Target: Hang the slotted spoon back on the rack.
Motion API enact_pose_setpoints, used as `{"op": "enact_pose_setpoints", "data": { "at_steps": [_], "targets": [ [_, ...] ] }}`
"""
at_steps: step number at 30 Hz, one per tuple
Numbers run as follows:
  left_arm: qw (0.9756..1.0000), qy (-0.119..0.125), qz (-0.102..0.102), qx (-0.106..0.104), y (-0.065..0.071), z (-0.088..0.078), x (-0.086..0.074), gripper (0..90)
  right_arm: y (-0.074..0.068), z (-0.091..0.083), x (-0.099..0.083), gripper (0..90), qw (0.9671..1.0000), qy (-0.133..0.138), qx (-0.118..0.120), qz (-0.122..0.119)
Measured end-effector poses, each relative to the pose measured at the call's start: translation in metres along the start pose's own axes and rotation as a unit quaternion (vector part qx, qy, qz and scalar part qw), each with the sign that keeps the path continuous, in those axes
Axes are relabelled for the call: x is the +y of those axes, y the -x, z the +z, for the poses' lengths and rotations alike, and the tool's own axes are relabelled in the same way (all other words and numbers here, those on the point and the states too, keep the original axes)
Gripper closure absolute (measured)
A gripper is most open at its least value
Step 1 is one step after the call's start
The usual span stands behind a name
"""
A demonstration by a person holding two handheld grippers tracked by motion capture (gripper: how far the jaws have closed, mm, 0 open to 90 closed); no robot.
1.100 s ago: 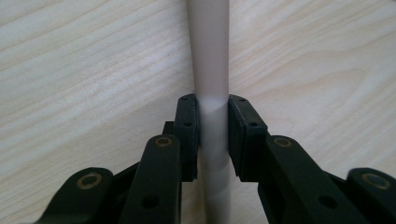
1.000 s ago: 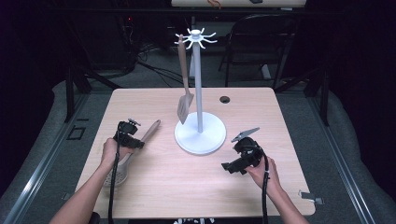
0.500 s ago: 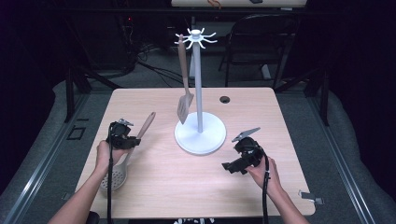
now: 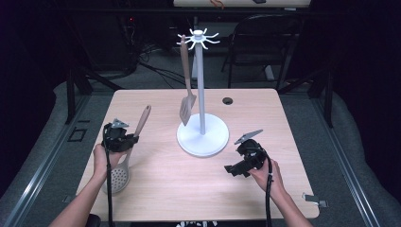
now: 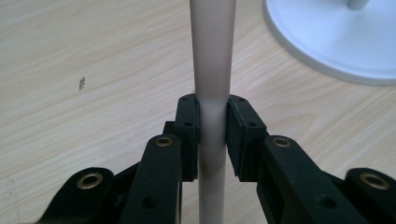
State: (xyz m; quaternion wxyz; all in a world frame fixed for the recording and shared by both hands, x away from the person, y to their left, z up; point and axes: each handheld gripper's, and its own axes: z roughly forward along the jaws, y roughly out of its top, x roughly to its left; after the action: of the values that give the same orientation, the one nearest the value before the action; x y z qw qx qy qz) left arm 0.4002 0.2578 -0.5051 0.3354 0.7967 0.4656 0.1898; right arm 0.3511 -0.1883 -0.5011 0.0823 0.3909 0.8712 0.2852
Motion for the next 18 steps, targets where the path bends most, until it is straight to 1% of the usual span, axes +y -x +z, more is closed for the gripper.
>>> {"op": "enact_pose_setpoints", "data": {
  "at_steps": [2, 3, 4, 5, 6, 8, 9, 10, 12, 14, 16, 17, 18],
  "targets": [
    [0.9999, 0.008, 0.004, 0.006, 0.001, -0.003, 0.000, 75.7, 0.001, 0.000, 0.000, 3.0, 1.0000, 0.001, 0.003, 0.002],
    [0.9997, 0.018, 0.008, 0.014, 0.002, -0.005, 0.000, 75.7, 0.001, 0.001, -0.001, 3.0, 1.0000, 0.001, 0.003, 0.004],
    [0.9995, 0.028, 0.007, 0.014, 0.003, -0.009, -0.001, 75.8, 0.001, 0.000, -0.001, 3.0, 1.0000, -0.004, 0.002, 0.005],
    [0.9993, 0.031, 0.010, 0.017, 0.004, -0.010, -0.001, 75.7, 0.002, 0.001, -0.001, 3.0, 1.0000, -0.004, 0.004, 0.003],
    [0.9989, 0.040, 0.011, 0.021, 0.005, -0.013, -0.001, 75.8, 0.002, 0.001, -0.001, 3.0, 1.0000, -0.003, 0.003, 0.003],
    [0.9984, 0.051, 0.013, 0.020, 0.007, -0.019, -0.002, 75.8, 0.001, 0.001, -0.001, 3.0, 1.0000, -0.003, 0.004, 0.005],
    [0.9981, 0.057, 0.013, 0.021, 0.008, -0.021, -0.002, 75.8, 0.001, 0.001, -0.001, 3.0, 1.0000, -0.001, 0.003, 0.000],
    [0.9976, 0.065, 0.015, 0.021, 0.008, -0.025, -0.003, 75.8, 0.000, 0.001, -0.001, 3.0, 1.0000, 0.000, 0.000, 0.001],
    [0.9966, 0.077, 0.022, 0.020, 0.010, -0.030, -0.004, 75.7, 0.001, 0.002, -0.001, 3.0, 1.0000, 0.000, 0.004, 0.002],
    [0.9950, 0.093, 0.028, 0.024, 0.012, -0.035, -0.005, 75.8, 0.002, 0.002, -0.001, 3.0, 1.0000, -0.006, 0.004, 0.005],
    [0.9936, 0.106, 0.030, 0.024, 0.015, -0.040, -0.004, 75.8, 0.002, 0.002, -0.002, 3.0, 1.0000, -0.005, 0.002, 0.006],
    [0.9923, 0.117, 0.032, 0.025, 0.016, -0.043, -0.004, 75.8, 0.002, 0.002, -0.002, 3.1, 1.0000, -0.002, 0.001, 0.006],
    [0.9914, 0.124, 0.033, 0.025, 0.018, -0.046, -0.004, 75.8, 0.002, 0.002, -0.002, 3.1, 1.0000, -0.006, 0.002, 0.007]
  ]
}}
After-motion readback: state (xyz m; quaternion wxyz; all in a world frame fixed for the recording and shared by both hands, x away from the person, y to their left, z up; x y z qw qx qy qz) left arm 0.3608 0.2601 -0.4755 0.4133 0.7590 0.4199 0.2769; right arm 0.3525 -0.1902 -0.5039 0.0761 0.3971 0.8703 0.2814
